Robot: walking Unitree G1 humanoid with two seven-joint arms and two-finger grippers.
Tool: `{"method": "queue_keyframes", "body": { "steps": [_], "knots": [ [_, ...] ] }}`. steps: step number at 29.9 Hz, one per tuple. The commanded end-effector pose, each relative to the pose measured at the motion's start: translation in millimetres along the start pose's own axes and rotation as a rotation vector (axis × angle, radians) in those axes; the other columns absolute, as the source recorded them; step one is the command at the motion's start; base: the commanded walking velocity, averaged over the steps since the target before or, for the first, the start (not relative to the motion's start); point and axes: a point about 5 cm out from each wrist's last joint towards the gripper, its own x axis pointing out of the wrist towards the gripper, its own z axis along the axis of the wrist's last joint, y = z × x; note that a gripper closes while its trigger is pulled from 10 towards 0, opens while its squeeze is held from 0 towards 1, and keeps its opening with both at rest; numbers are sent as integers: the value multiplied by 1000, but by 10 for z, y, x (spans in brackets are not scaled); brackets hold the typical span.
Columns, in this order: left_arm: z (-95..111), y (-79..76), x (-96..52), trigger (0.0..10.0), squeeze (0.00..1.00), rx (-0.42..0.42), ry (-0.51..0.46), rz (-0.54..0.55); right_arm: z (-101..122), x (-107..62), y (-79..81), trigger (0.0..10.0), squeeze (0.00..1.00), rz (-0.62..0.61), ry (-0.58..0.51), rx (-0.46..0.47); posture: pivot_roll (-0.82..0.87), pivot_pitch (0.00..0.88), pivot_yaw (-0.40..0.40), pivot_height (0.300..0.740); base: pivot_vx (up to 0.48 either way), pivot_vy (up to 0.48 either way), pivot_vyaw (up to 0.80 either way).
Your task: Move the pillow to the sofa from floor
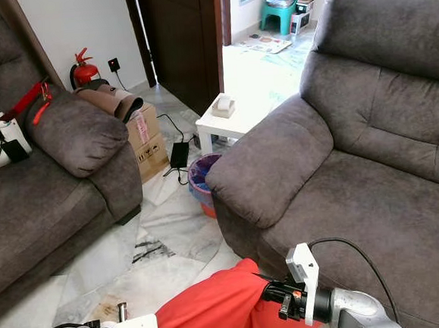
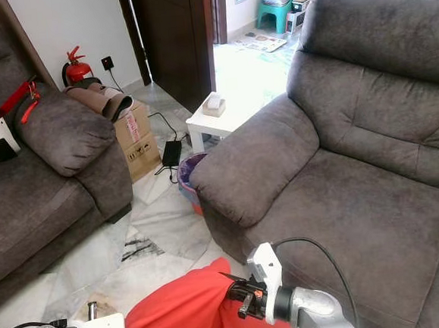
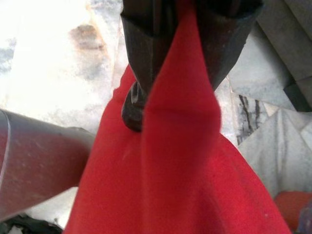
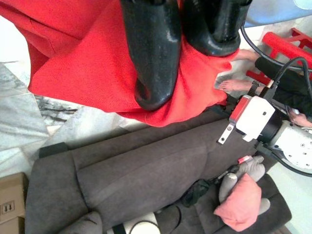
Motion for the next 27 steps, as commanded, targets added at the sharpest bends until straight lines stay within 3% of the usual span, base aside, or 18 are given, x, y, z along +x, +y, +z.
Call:
{"method": "queue_keyframes", "body": {
  "steps": [1, 2, 4, 7, 8, 12, 13, 14, 15, 16, 19, 21, 25, 27],
  "knots": [
    [23, 62, -18, 0, 0, -20, -18, 56, 192, 78, -24, 10000, 0, -12, -54, -91, 83, 80, 38, 740, 0, 0, 0],
    [23, 62, -18, 0, 0, -20, -18, 56, 192, 78, -24, 10000, 0, -12, -54, -91, 83, 80, 38, 740, 0, 0, 0],
    [134, 159, -14, 0, 0, -46, -69, 127, 107, 69, -152, 10000, 0, -136, 12, -120, 82, 79, 37, 740, 0, 0, 0],
    [291, 305, -18, 0, 0, -101, -147, 243, 79, 54, -284, 10000, 0, -297, 23, -134, 82, 79, 37, 740, 0, 0, 0],
    [291, 305, -18, 0, 0, -101, -147, 243, 79, 54, -284, 10000, 0, -297, 23, -134, 82, 79, 37, 740, 0, 0, 0],
    [404, 564, -75, 0, 0, -223, -191, 515, 117, 41, -351, 10000, 0, -411, -13, -139, 90, 81, 37, 740, 0, 0, 0],
    [400, 641, -98, 0, 0, -299, -174, 643, 114, 15, -393, 10000, 0, -484, -8, -167, 92, 81, 36, 740, 0, 0, 0],
    [400, 641, -98, 0, 0, -299, -174, 643, 114, 15, -393, 10000, 0, -484, -8, -167, 92, 81, 36, 740, 0, 0, 0],
    [390, 663, -104, 3804, 0, -350, -162, 703, 103, -6, -423, 10000, 0, -535, -7, -169, 92, 81, 36, 740, 0, 0, 0],
    [401, 650, -92, 10000, 0, -438, -172, 748, 88, -31, -457, 10000, 0, -599, -11, -173, 87, 82, 32, 740, 0, 0, 0],
    [488, 595, -75, 10000, 0, -621, -242, 822, 71, -51, -484, 10000, 0, -707, -52, -180, 83, 84, 31, 740, 0, 0, 0],
    [562, 579, -83, 10000, 0, -693, -292, 866, 66, -57, -477, 10000, 0, -749, -85, -161, 84, 84, 29, 740, 0, 0, 0],
    [690, 571, -126, 10000, 0, -710, -332, 949, 44, -44, -443, 10000, 0, -800, -157, -88, 84, 84, 27, 740, 0, 0, 0],
    [721, 629, -191, 10000, 0, -674, -369, 990, 42, 0, -418, 10000, 0, -809, -171, -89, 86, 84, 25, 740, 0, 0, 0]
  ]
}}
